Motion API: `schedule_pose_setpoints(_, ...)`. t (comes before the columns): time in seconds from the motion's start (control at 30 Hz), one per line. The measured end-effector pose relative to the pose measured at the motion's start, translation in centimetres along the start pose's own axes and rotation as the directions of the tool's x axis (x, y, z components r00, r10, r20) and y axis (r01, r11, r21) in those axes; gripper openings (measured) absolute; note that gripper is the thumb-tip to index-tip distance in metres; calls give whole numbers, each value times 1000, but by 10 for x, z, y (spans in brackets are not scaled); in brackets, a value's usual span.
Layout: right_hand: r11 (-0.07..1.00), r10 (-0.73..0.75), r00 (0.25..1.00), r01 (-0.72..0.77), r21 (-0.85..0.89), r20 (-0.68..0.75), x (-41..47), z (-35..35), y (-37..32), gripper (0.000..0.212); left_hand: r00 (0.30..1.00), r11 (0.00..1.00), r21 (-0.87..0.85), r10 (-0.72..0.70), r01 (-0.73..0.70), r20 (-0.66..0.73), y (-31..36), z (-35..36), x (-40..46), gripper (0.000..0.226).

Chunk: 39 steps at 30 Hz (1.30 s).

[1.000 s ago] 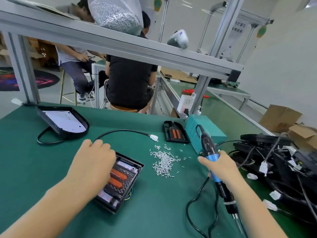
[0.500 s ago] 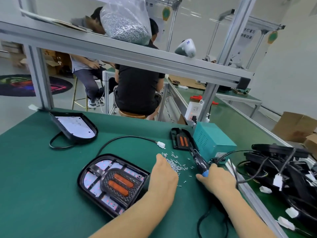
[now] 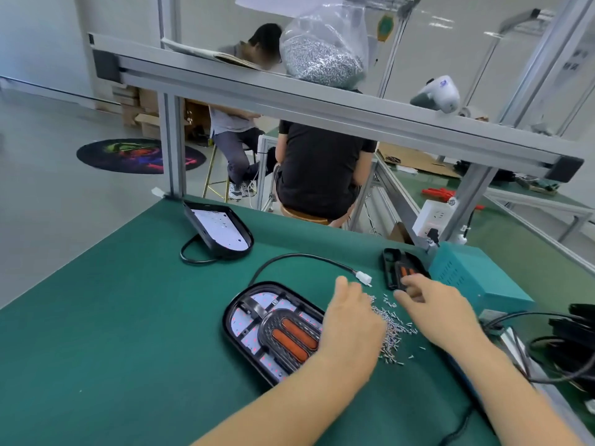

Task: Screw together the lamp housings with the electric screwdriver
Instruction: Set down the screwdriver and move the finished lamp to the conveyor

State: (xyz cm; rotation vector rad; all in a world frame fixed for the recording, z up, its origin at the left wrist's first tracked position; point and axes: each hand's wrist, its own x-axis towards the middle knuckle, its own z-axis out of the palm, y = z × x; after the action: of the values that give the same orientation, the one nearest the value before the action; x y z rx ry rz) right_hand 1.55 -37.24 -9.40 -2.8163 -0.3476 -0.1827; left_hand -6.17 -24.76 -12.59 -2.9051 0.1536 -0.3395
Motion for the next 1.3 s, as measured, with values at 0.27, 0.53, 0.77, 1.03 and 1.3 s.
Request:
schedule_pose_setpoints(0.27,835,-234,851,-73,546,471,-15,40,-73,56,878,881,-224,-453,416,-152,-83,21,-42,41)
schedule_pose_setpoints(0.53,738,-267,717,-277,615,644,-15,58,-85,24,658,445,-642,-743,624,124,-122,59,-72,58)
schedule_pose_setpoints(0.77,663,-216,765,-341,666,606,-22,65,-82,32,613,176,-819,-750,546,248,-117,68,-85,61)
schedule_pose_setpoints(1.03,486,-168,865,-346,803,474,-41,72,-70,42,701,-63,-937,-648,342,299,-111,68,-88,58)
schedule_pose_setpoints(1.3,390,-138,947,-217,895,290,-59,81,-64,52,641,75,-916,-736,394,215,-140,78,-74,31)
